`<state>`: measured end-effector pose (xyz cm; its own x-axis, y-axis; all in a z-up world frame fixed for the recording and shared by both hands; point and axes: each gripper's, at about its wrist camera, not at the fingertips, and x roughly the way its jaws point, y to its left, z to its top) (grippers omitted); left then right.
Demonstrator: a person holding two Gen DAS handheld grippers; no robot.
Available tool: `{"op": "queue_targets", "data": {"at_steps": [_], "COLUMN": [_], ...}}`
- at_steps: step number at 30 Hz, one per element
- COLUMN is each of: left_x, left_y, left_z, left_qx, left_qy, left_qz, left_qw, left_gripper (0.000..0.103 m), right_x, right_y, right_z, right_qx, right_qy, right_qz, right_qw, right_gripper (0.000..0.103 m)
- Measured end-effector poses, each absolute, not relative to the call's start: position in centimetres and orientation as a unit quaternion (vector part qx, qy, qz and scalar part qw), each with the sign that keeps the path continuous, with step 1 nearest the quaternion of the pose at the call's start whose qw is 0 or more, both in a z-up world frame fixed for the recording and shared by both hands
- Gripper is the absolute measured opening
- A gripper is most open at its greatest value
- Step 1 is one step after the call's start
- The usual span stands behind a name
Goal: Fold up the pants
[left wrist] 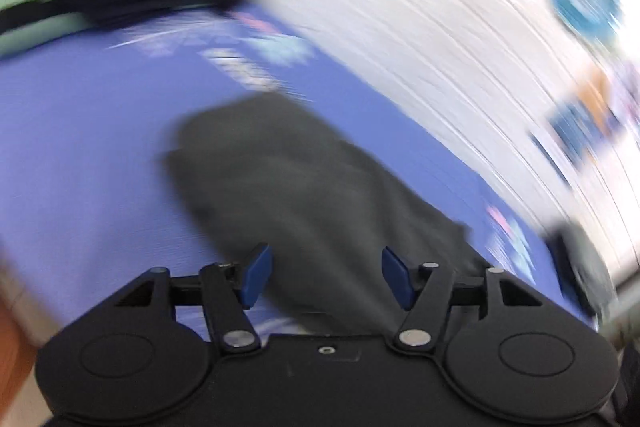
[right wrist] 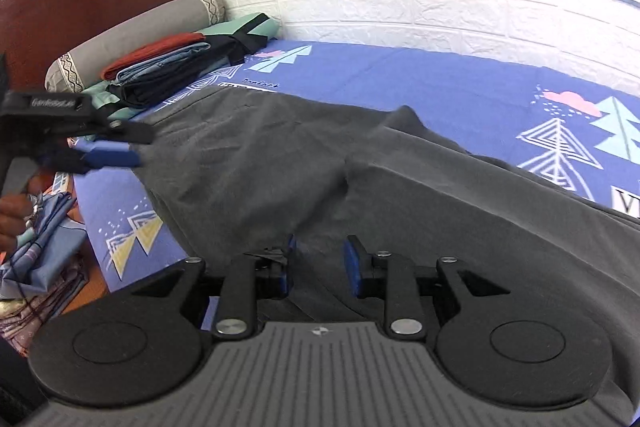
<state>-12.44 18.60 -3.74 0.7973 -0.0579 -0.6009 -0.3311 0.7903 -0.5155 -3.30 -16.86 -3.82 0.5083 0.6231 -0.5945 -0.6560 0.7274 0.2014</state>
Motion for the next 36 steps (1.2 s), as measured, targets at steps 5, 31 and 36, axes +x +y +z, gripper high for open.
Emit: {"op": "queue_targets", "data": {"at_steps": [5,31,36], "left_x": [-12.7,-8.3,-8.2], "left_y": [21.6,16.6,10.5], "left_z": [-5.9,-1.1,2.6], "left_qx": [-0.353,-0.324,-0.277], "left_qy": [0.301,0.179,0.166], "left_qz": [0.107,0.003,-0.096], "left_qw": [0.880,0.929,0.942], "left_gripper": [0.103,0.005,0.005], "right_x": [-3.1,-3.3,-3.8], "right_y": [-16.4,-18.3,-21.3], "right_z": [-3.4,-3.8,-3.0], "right_qx": [-0.024,0.002,0.020], "right_qy": [0.334,0.315,0.297], "right_qz": [0.357,0.295,0.262], "right_qw": [0.872,0.902,0.918], "right_gripper": [0.057,0.057,0.057]}}
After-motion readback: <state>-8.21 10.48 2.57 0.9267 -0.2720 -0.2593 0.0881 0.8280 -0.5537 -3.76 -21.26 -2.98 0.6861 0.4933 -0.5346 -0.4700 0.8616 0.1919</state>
